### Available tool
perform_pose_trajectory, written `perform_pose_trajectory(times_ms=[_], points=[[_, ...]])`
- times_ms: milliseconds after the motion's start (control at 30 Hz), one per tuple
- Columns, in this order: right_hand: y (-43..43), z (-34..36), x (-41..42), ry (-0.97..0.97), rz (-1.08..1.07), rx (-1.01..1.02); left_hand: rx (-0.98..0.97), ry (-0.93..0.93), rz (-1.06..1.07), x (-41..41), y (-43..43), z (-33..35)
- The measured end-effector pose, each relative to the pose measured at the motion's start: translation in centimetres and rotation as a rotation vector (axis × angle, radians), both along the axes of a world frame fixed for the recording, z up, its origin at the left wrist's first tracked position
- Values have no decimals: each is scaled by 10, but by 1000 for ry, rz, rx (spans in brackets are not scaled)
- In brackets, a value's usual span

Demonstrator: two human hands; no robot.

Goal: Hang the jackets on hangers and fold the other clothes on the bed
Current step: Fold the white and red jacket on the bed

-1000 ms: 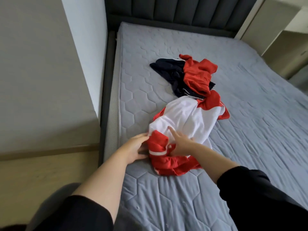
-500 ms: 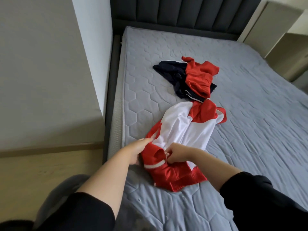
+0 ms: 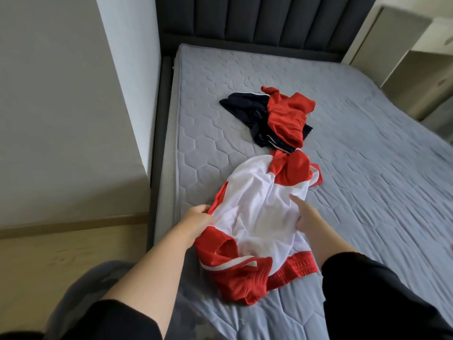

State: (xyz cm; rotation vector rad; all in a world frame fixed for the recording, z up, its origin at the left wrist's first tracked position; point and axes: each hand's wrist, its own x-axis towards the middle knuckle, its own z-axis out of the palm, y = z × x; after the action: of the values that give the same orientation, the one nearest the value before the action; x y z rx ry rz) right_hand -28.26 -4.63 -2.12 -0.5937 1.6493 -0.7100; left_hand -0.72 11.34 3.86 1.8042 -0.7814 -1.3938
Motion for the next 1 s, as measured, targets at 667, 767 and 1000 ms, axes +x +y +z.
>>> perform_pose_trajectory(times_ms=[667, 767, 1000], points=[[59, 101, 145, 481, 784, -708, -79, 519, 593, 31, -2, 2], [53, 87, 129, 712, 364, -942, -87, 494, 463, 25, -1, 2], [30, 77, 109, 845, 167, -734, -130, 502, 294, 22, -4, 5]])
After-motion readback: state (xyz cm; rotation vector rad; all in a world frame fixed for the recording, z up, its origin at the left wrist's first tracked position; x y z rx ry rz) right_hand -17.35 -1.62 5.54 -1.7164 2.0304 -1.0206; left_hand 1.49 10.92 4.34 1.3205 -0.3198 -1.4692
